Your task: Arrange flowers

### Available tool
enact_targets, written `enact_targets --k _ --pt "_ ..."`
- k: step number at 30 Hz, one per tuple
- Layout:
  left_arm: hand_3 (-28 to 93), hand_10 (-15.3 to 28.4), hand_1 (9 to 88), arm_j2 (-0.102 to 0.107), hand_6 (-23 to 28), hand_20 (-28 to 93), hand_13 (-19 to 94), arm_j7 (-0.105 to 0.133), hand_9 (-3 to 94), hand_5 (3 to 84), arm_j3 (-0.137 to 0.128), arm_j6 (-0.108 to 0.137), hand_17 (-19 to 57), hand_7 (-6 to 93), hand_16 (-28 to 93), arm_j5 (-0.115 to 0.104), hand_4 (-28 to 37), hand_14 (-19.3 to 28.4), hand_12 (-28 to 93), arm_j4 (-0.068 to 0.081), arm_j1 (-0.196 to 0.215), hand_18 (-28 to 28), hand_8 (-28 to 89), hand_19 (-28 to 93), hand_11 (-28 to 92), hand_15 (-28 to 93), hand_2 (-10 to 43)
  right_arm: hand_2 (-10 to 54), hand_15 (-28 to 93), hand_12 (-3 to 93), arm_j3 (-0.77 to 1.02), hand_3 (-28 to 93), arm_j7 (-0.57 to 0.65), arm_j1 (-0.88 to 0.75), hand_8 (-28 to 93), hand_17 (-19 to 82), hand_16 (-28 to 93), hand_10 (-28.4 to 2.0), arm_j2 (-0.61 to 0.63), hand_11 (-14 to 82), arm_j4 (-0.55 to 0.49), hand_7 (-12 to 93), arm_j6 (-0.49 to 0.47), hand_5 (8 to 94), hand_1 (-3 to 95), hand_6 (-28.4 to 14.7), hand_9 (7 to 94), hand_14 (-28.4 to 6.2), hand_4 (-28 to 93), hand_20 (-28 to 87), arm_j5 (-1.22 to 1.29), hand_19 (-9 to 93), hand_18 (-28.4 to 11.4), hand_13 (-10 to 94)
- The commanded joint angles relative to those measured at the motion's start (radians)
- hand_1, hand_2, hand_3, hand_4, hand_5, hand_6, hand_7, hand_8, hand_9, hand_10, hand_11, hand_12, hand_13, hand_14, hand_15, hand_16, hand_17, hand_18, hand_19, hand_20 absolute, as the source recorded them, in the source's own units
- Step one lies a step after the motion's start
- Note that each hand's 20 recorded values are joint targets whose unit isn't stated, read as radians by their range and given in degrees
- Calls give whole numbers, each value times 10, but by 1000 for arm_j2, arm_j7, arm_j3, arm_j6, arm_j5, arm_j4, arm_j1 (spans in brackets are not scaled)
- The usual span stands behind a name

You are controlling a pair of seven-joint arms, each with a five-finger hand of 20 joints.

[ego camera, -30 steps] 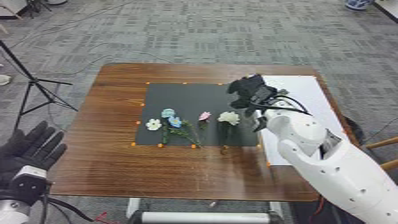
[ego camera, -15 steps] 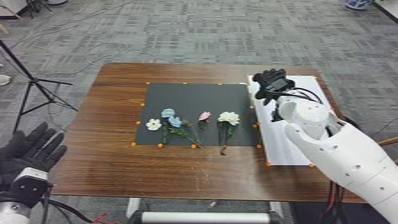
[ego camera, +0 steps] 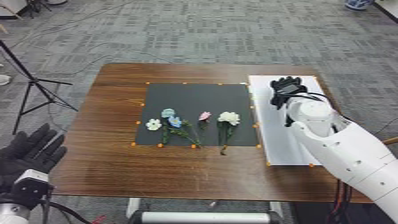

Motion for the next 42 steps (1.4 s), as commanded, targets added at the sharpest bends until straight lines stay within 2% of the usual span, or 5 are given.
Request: enact_targets --k 1,8,15,33,42 --pt "702 127 286 -2 74 122 219 -3 312 389 3 -6 -28 116 -5 -7 -260 134 138 -9 10 107 -77 168 159 239 133 -95 418 95 -18 839 -1 16 -130 218 -34 -176 13 154 57 165 88 425 501 -56 447 -143 -282 172 -1 639 -193 352" --pt "703 130 288 5 77 125 221 17 316 393 16 5 -30 118 -4 -26 -261 133 139 -10 2 109 -77 179 166 246 135 -95 367 126 -20 789 23 6 -143 272 119 -127 17 163 62 184 136 533 557 -7 615 -88 -282 214 23 672 -189 550" --pt "705 131 287 1 78 124 222 25 318 394 23 18 -31 119 -6 -42 -261 134 137 -10 3 109 -78 183 170 249 135 -95 401 422 -38 694 47 -11 -115 296 361 -59 29 135 51 215 239 642 631 22 821 -35 -282 311 11 714 -198 681" --pt "708 132 285 0 79 124 223 27 318 395 1 5 -29 121 -9 -40 -262 133 134 -14 3 110 -79 181 173 250 135 -95 432 466 209 703 11 -400 -34 301 396 -61 141 160 -411 225 295 684 635 11 836 -41 -283 328 55 722 -207 696" --pt "707 128 282 5 77 122 223 9 315 391 -15 -33 -28 115 -8 -10 -261 133 134 1 -15 109 -77 176 168 245 130 -95 436 462 173 706 6 -457 -26 301 388 -65 136 159 -461 222 319 689 636 9 838 -43 -283 329 51 723 -210 696"
